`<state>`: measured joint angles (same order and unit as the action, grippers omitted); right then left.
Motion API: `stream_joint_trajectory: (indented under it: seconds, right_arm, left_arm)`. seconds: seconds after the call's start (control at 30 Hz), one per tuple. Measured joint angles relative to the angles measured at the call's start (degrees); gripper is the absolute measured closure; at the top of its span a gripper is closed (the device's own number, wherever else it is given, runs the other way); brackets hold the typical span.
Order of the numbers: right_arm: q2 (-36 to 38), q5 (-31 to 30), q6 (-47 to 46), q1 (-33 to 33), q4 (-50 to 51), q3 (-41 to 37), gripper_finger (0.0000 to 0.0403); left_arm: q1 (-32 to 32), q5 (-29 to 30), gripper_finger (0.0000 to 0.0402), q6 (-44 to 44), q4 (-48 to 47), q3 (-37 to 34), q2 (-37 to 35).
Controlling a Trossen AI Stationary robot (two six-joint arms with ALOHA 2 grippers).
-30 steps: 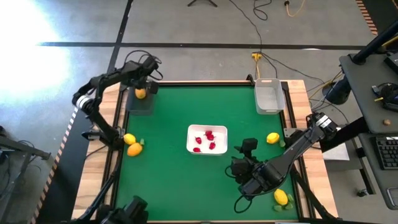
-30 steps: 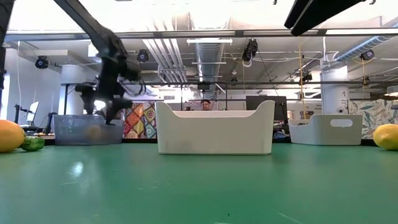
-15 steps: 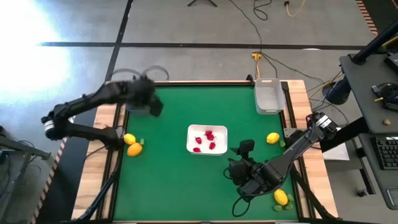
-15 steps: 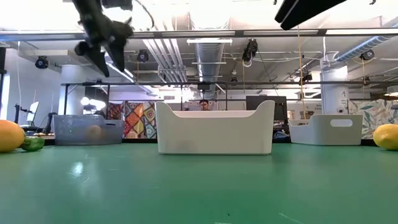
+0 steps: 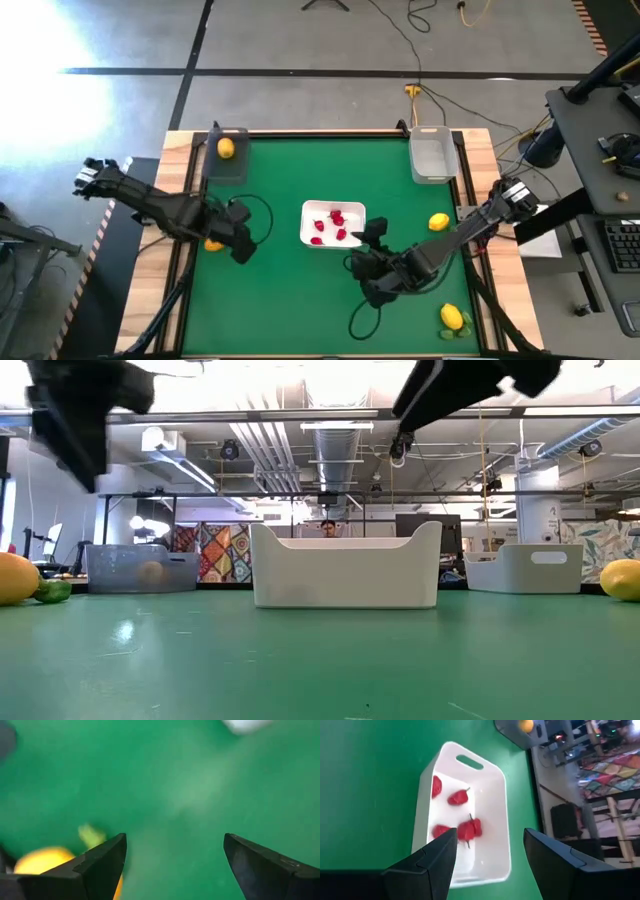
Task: Sort produce into baskets
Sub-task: Put the yellow lemon into the black bin
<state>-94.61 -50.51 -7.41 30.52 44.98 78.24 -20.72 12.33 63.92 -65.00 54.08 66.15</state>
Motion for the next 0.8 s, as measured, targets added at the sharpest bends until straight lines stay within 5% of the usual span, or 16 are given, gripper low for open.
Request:
stream_joint_trajectory:
  seconds: [0.27,0.8]
  right_arm:
    - [-0.09,10.30,6.16,-3.13,-9.04,-0.02,0.0181]
    - [-0.11,10.66,7.44,-3.84,-11.04,-3.02,0.0181]
  left_arm:
    - [-2.35,-6.42,0.0087,8.46,-7.54,-0.02,4.36]
    - [-0.82,-13.61,0.0090,2.89,-9.71,-5.86,13.12]
